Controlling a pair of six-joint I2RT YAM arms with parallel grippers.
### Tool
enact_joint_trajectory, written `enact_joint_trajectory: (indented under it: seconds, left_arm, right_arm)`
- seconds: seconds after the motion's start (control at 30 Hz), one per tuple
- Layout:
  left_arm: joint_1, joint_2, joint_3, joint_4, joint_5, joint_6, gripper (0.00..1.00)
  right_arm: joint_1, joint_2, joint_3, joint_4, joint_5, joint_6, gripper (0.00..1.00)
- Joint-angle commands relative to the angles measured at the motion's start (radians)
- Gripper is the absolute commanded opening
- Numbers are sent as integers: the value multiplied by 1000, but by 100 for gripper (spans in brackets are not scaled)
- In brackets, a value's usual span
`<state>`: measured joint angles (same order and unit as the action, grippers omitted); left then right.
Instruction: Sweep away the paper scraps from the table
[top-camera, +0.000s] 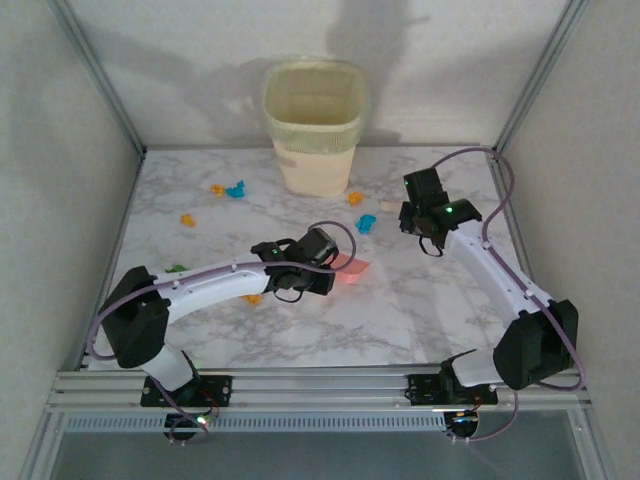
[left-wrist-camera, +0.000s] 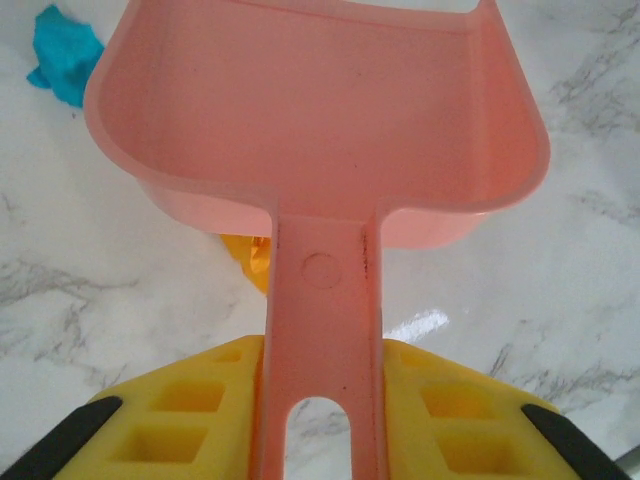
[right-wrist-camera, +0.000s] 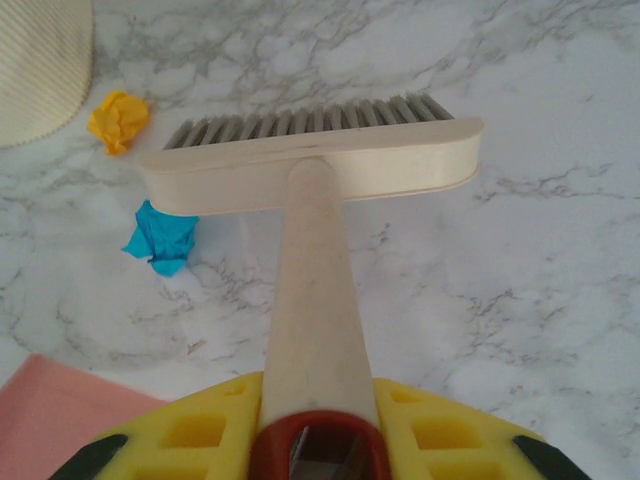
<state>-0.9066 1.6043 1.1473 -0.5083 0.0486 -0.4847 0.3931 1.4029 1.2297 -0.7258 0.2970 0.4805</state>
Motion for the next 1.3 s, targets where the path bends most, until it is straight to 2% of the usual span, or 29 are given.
enact_joint_trajectory:
  seconds: [0.0, 0.3, 0.83, 1.13, 1.27]
  left_arm:
    - [-4, 42, 41, -39, -46, 21, 0]
    - [-3, 121, 84, -57, -83, 32, 0]
    - [8, 159, 59, -45, -150, 48, 0]
    - [13, 169, 32, -29, -200, 60, 0]
    - [14, 178, 25, -21, -207, 61, 0]
  right_arm:
    - [13, 39, 52, 16, -22, -24, 0]
    - [23, 85, 66, 11, -33, -38, 0]
    - [73, 51, 85, -81, -39, -95, 0]
    - [94, -69, 60, -104, -64, -108, 0]
    - [93, -134, 32, -75, 39, -71, 0]
